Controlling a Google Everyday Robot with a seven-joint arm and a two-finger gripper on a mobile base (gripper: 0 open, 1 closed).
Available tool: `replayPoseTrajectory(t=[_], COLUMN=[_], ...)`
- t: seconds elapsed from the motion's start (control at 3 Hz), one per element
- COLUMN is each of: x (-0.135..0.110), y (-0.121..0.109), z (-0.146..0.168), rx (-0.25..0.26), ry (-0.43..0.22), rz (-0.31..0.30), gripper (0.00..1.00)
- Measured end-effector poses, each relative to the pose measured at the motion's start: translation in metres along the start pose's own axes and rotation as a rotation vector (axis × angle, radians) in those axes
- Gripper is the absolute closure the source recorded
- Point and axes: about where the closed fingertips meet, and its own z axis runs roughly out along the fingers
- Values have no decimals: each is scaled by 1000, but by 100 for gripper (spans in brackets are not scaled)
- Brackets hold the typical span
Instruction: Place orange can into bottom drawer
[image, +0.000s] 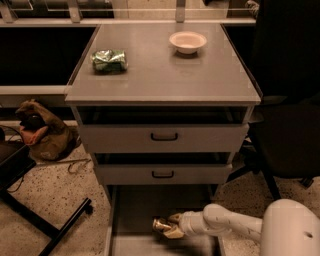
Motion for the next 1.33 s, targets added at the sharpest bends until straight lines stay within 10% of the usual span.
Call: replayPoseTrajectory(t=[1.33], x=[53], y=[9], z=[45], rx=[-54], ry=[54], rz=[79], gripper=[100])
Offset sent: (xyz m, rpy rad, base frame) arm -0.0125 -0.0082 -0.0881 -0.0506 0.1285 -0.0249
